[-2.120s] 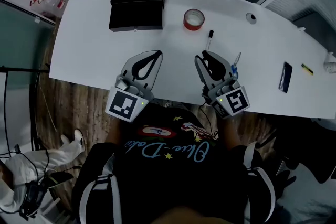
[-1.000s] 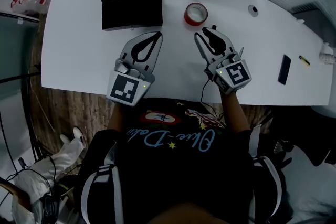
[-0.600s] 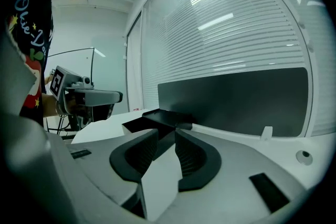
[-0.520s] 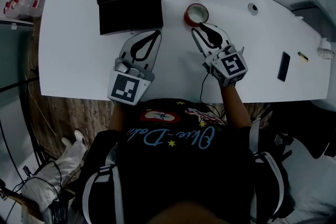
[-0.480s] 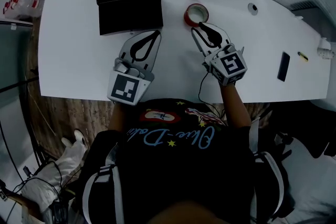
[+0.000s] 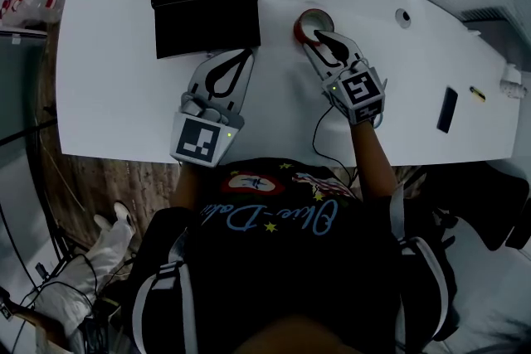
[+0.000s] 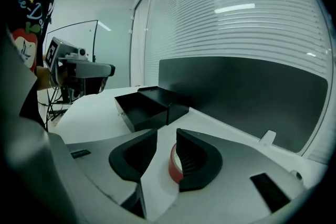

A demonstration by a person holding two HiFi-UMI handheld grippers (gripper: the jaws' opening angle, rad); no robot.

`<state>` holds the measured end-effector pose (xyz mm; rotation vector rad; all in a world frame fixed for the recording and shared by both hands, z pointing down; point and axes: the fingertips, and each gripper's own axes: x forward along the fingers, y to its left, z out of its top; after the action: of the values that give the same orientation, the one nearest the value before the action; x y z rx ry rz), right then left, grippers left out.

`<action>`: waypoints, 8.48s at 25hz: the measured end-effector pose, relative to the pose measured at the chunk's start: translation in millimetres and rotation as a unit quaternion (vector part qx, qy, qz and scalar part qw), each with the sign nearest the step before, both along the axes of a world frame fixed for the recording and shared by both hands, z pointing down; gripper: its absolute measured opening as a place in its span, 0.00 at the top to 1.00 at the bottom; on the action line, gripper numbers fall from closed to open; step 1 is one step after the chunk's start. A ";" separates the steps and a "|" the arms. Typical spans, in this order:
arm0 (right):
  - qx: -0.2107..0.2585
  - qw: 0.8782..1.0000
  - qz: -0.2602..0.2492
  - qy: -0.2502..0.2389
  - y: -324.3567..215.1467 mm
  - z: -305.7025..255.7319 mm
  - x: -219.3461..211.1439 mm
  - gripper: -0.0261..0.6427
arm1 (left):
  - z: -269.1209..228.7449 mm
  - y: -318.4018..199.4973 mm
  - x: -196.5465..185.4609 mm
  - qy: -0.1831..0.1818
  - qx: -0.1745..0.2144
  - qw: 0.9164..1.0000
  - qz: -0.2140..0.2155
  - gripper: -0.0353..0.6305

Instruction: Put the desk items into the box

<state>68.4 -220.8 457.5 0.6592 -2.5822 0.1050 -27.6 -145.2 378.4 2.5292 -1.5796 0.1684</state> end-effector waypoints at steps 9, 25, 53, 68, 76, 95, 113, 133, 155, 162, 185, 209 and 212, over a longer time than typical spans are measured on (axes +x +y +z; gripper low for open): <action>-0.010 0.997 -0.035 0.074 -6.0 31.3 -2.2 0.78 | 3.4 -4.0 -2.0 0.001 -0.004 1.000 -0.005 0.95; -0.012 0.967 -0.107 0.229 -10.9 76.9 -2.9 0.76 | 5.8 -0.9 -8.5 0.001 -0.007 1.000 -0.025 0.95; 0.069 0.979 -0.070 0.181 -10.3 25.9 3.4 0.87 | -11.9 6.3 -14.9 0.026 0.003 0.998 -0.052 0.95; 0.099 0.992 -0.027 0.078 17.1 -42.7 23.8 0.87 | -25.3 18.0 -3.1 -0.006 0.007 0.998 -0.061 0.95; 0.108 0.992 -0.018 0.057 35.0 -61.2 39.8 0.87 | -30.8 23.2 12.8 -0.009 0.014 0.998 -0.056 0.95; 0.133 0.990 -0.022 0.033 65.8 -79.1 73.9 0.87 | -46.5 56.6 46.3 -0.014 0.045 0.997 -0.057 0.95; 0.137 0.987 -0.079 -0.004 81.5 -87.4 23.1 0.87 | -50.9 91.6 3.7 -0.029 0.063 0.989 -0.130 0.95; 0.106 0.990 -0.092 -0.011 79.7 -82.2 -93.8 0.87 | -44.5 79.1 -93.2 -0.047 0.046 0.991 -0.115 0.95; 0.066 0.993 -0.099 0.016 77.6 -48.2 -219.7 0.87 | -19.9 62.0 -194.3 -0.039 0.029 0.996 -0.070 0.95; 0.056 0.993 -0.092 0.037 70.0 -31.7 -241.0 0.87 | -4.4 57.6 -213.7 -0.030 0.011 0.998 -0.057 0.95; 0.002 0.976 -0.162 0.143 71.7 31.2 -281.7 0.87 | 14.3 41.9 -245.3 -0.004 0.003 0.998 -0.061 0.95; 0.011 0.968 -0.183 0.170 74.2 48.7 -292.3 0.86 | 13.2 44.7 -262.4 0.000 0.001 0.996 -0.088 0.95; 0.018 0.973 -0.175 0.148 73.2 40.6 -293.1 0.86 | 12.2 45.1 -264.0 0.002 0.001 0.996 -0.094 0.95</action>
<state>-224.7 -147.7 498.1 0.2013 -2.3688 -0.1444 -291.6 -100.1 390.6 2.3639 -1.8043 0.1393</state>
